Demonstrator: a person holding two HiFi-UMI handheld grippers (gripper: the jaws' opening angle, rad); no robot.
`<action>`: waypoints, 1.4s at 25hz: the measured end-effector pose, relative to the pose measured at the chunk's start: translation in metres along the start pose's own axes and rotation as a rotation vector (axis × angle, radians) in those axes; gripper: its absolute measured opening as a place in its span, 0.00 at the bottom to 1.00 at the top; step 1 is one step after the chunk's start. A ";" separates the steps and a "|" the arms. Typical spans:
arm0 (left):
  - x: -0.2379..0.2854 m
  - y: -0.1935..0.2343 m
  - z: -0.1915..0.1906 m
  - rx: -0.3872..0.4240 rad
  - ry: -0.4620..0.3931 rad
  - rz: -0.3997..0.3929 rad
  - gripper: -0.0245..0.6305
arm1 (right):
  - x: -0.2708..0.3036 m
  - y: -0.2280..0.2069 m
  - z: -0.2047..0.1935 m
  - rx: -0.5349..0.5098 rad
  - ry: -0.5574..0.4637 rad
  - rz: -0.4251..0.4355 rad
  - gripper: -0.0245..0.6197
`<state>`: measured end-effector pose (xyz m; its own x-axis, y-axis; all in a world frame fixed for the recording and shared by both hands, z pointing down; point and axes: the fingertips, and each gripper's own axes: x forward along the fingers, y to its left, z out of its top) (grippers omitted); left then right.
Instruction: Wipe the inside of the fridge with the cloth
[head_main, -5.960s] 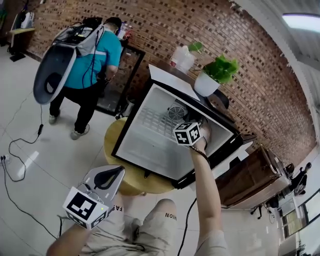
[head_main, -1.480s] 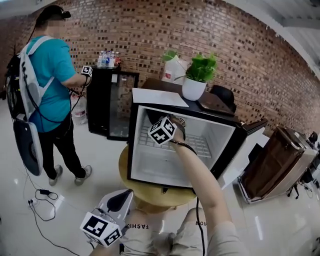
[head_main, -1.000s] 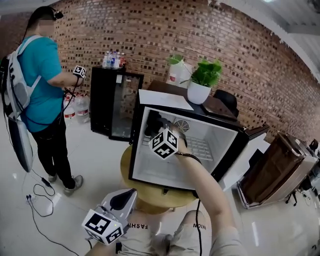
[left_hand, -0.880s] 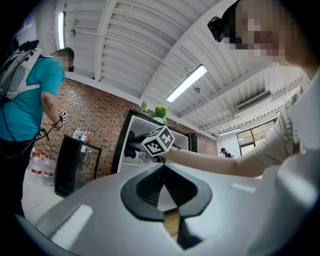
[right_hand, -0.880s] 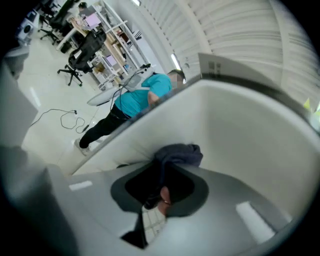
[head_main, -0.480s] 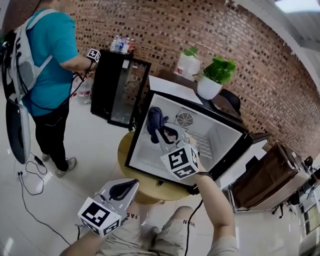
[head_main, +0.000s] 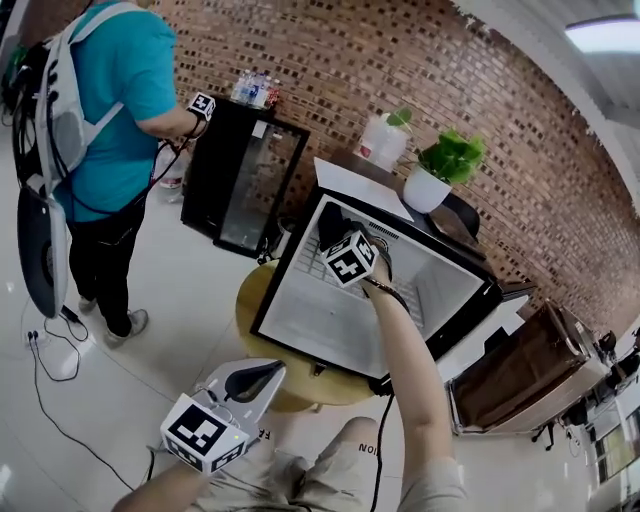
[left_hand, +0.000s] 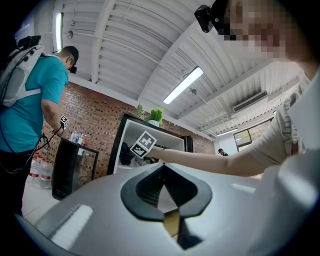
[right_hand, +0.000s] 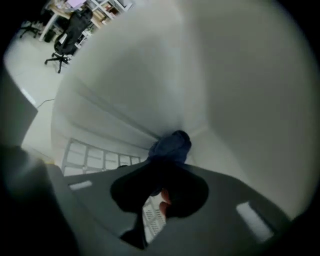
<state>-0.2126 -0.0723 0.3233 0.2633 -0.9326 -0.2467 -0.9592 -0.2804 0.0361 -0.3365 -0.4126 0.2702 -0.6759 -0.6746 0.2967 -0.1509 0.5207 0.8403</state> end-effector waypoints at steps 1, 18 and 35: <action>0.000 0.000 0.001 0.000 -0.004 -0.001 0.04 | 0.011 0.000 -0.002 0.014 0.017 0.027 0.11; -0.007 0.008 0.002 0.002 -0.012 0.015 0.04 | -0.077 0.105 0.030 -0.144 -0.188 0.317 0.11; -0.001 -0.012 0.025 -0.063 -0.025 -0.024 0.04 | -0.083 -0.020 0.026 0.110 -0.279 -0.255 0.11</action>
<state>-0.2038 -0.0626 0.2984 0.2825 -0.9199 -0.2719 -0.9441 -0.3168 0.0907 -0.2968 -0.3536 0.2168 -0.7743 -0.6297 -0.0631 -0.4058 0.4176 0.8130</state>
